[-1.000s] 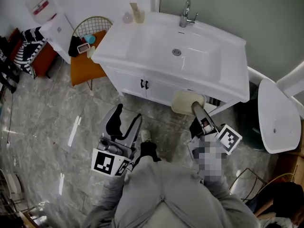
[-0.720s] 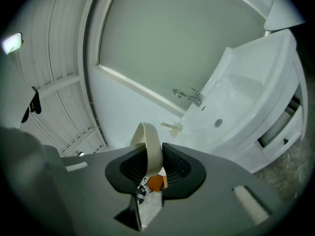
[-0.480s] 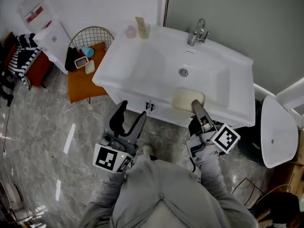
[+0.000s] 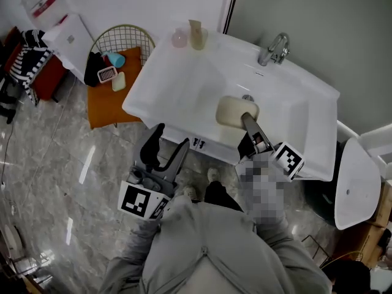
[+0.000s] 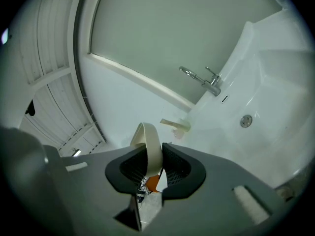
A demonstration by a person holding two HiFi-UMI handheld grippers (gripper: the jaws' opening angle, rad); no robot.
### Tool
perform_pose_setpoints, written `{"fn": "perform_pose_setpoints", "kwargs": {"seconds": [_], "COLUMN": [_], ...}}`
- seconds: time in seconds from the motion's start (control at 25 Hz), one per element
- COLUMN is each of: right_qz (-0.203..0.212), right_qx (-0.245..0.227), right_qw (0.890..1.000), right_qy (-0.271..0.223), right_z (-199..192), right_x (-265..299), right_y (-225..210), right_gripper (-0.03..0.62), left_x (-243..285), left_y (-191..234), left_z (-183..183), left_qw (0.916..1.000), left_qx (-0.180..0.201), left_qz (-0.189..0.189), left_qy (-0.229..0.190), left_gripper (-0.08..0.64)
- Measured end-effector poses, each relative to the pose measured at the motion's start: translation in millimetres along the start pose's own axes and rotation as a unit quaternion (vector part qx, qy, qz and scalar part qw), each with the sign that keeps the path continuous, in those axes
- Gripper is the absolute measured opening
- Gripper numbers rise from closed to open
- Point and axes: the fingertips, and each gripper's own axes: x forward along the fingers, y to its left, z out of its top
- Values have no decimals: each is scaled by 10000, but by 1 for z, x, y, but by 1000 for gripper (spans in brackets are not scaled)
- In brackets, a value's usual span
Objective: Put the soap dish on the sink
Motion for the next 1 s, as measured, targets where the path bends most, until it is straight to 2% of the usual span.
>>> {"fn": "perform_pose_setpoints", "kwargs": {"seconds": [0.12,0.24,0.48,1.0], "right_qz": [23,-90,282,-80], "right_qx": [212,234,214,91], "right_qw": [9996,9988,9937,9682], "right_qy": [160,428,1068,2500], "right_z": [0,0,-5,-79], "right_x": [36,72,151,265], "right_y": [-10,-23,-32,-90], "right_gripper": [66,66,66,66], "left_x": [9,21,46,73], "left_y": [17,35,64,95], "left_z": [-4,-6,-1,-5], "left_qw": [9997,9987,9945,9822], "left_qx": [3,26,157,299], "left_qz": [225,506,1033,1852], "left_qy": [-5,-30,-84,90], "left_gripper": [282,282,282,281]}}
